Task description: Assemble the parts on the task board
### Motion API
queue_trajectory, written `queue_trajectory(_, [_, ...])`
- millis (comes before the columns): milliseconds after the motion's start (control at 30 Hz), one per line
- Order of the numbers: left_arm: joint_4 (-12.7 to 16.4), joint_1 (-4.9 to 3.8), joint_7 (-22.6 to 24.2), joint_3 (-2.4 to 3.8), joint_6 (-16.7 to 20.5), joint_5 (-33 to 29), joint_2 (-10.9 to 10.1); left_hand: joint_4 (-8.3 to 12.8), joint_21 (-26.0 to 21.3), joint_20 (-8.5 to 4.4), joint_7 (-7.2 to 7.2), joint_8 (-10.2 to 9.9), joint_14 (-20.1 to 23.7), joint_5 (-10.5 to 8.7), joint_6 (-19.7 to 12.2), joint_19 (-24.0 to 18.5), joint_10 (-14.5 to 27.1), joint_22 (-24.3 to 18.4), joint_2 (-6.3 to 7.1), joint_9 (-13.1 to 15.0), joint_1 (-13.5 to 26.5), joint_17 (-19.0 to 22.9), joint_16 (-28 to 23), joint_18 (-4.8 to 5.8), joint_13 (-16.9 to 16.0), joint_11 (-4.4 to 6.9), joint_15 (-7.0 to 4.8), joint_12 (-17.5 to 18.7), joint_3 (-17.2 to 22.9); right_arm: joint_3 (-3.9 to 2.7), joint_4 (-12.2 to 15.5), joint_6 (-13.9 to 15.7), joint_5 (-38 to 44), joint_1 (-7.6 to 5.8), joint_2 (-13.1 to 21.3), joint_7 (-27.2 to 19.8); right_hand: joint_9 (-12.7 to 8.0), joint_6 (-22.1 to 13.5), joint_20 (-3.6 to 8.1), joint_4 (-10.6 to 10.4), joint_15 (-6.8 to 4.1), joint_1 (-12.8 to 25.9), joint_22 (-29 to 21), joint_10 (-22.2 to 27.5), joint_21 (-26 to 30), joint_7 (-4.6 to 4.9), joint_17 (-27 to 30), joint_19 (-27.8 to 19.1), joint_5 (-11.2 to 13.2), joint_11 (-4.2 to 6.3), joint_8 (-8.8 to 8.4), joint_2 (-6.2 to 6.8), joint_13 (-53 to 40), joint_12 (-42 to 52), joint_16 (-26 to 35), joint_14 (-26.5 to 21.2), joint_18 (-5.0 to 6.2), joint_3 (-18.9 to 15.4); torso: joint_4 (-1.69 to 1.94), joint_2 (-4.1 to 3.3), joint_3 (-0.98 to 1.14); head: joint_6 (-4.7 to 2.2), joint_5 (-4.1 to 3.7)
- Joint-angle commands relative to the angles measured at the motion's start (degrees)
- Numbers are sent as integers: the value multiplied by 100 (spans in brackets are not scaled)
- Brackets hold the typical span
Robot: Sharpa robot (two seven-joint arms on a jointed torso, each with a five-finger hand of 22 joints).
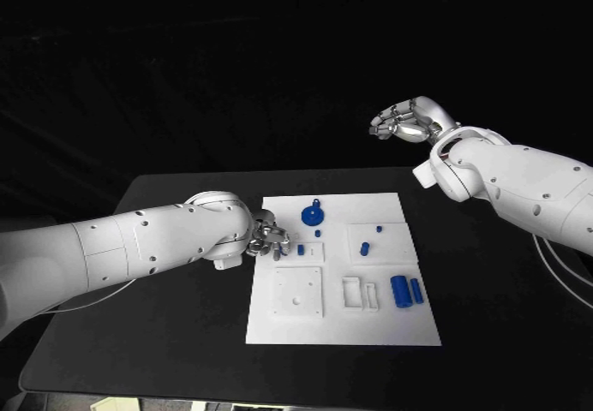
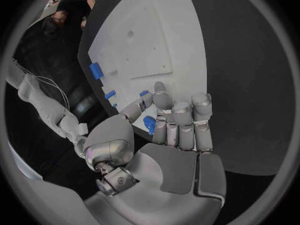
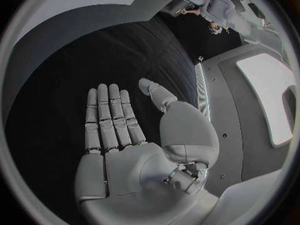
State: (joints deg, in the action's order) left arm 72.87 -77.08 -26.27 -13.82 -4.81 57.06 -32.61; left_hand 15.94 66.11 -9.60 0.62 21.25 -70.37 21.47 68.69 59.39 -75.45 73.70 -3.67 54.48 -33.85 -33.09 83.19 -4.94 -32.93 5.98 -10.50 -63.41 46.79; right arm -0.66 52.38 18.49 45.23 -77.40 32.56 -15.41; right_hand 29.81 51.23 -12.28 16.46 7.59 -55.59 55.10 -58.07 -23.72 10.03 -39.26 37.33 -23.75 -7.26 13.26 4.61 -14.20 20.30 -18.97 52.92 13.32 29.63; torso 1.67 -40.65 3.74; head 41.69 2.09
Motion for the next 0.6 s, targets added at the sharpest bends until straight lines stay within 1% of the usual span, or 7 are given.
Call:
queue_trajectory(33, [-24,13,114,3,-47,103,18,82,39,-601,-15,-39,-80,172,35,10,-83,-3,-50,9,-56,-2,-25,-71,4,62,-149,37,832,-4,-1,-51,-32,-2,-5,-63,-10,-33,-12,6,1,-54,2,-28,25,6,7,-13,-22,-1,31,14,9,-34,32,41,-16,-40,1,1,3,9,-2])
queue_trajectory(233, [-34,22,149,3,-10,103,24,82,39,-600,-16,-43,-79,168,34,9,-81,-3,-50,10,-56,-2,-27,-71,3,62,-148,39,833,-4,-4,-51,-32,-2,-4,-64,-13,-33,-15,5,3,-55,2,-33,28,6,12,-15,-23,-1,33,12,19,-43,37,42,-14,-42,0,4,4,21,4])
queue_trajectory(433, [-45,27,201,3,43,103,29,81,39,-599,-17,-46,-78,164,34,9,-80,-2,-50,12,-56,-2,-29,-71,3,61,-148,41,833,-4,-2,-60,-32,-2,-7,-64,-16,-33,-17,6,4,-57,3,-38,30,6,16,-17,-23,-2,34,10,27,-51,41,43,-12,-44,0,5,11,19,13])
queue_trajectory(600, [-42,29,234,3,30,103,31,80,39,-599,-17,-49,-77,161,33,9,-79,-3,-51,13,-56,-2,-31,-71,3,61,-148,43,834,-4,-5,-63,-32,-2,-8,-64,-18,-33,-19,5,4,-57,3,-42,32,6,19,-18,-23,-2,36,10,33,-57,43,43,-11,-45,1,7,7,17,14])
